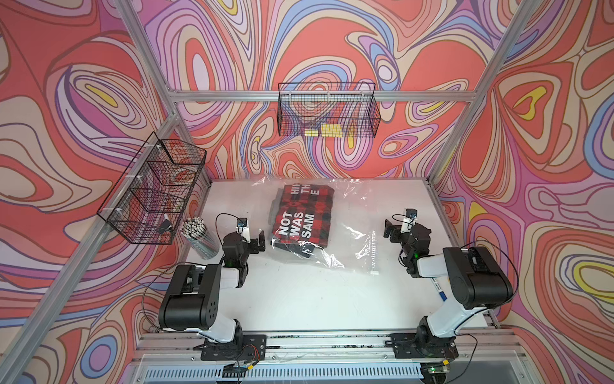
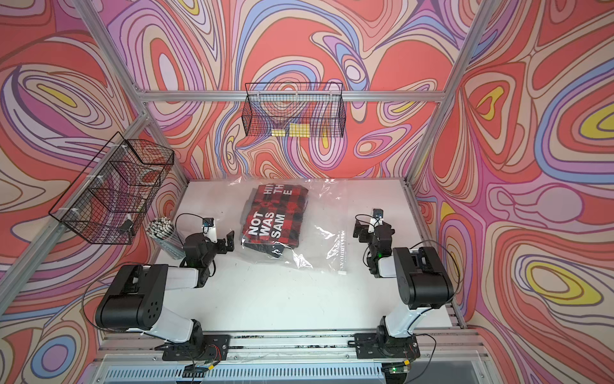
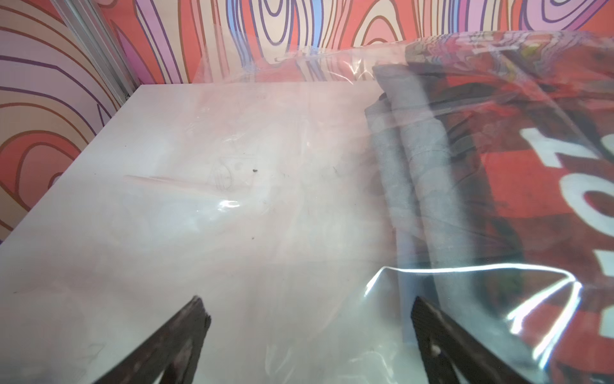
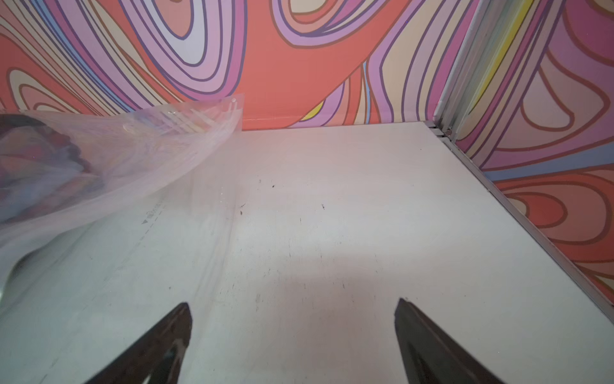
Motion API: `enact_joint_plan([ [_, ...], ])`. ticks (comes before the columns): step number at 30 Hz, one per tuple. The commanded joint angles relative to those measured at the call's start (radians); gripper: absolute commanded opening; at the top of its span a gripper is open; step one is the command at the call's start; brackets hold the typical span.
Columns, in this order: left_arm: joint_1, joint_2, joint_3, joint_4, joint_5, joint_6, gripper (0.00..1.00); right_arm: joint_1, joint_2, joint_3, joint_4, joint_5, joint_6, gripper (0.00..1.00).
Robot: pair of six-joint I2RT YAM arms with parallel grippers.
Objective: Take the shirt out of the vacuum bag
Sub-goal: Open the vacuum bag at the center of the board.
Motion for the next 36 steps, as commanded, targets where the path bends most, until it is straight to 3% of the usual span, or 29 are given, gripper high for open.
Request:
enact_joint_plan([
  [1, 0.004, 0.003, 0.005, 0.006, 0.008, 0.002, 0.99, -0.003, 0.014, 0.014, -0.004, 0.004, 0.002, 0.98],
  [23, 0.006, 0.001, 0.014, -0.006, -0.025, -0.008, 0.99, -0.002, 0.013, 0.014, -0.005, 0.001, 0.002, 0.98],
  [27, 0.006, -0.063, 0.065, -0.158, -0.145, -0.055, 0.99, -0.002, -0.046, 0.060, -0.132, 0.095, 0.042, 0.98],
  [29, 0.005, -0.101, 0.107, -0.261, -0.139, -0.050, 0.99, -0.002, -0.077, 0.100, -0.234, 0.113, 0.045, 0.98],
  [33, 0.004, -0.177, 0.141, -0.391, -0.151, -0.069, 0.99, -0.003, -0.140, 0.063, -0.211, 0.141, 0.052, 0.98],
  [36, 0.004, -0.208, 0.280, -0.628, -0.294, -0.239, 0.99, -0.002, -0.204, 0.058, -0.234, 0.135, 0.043, 0.98],
])
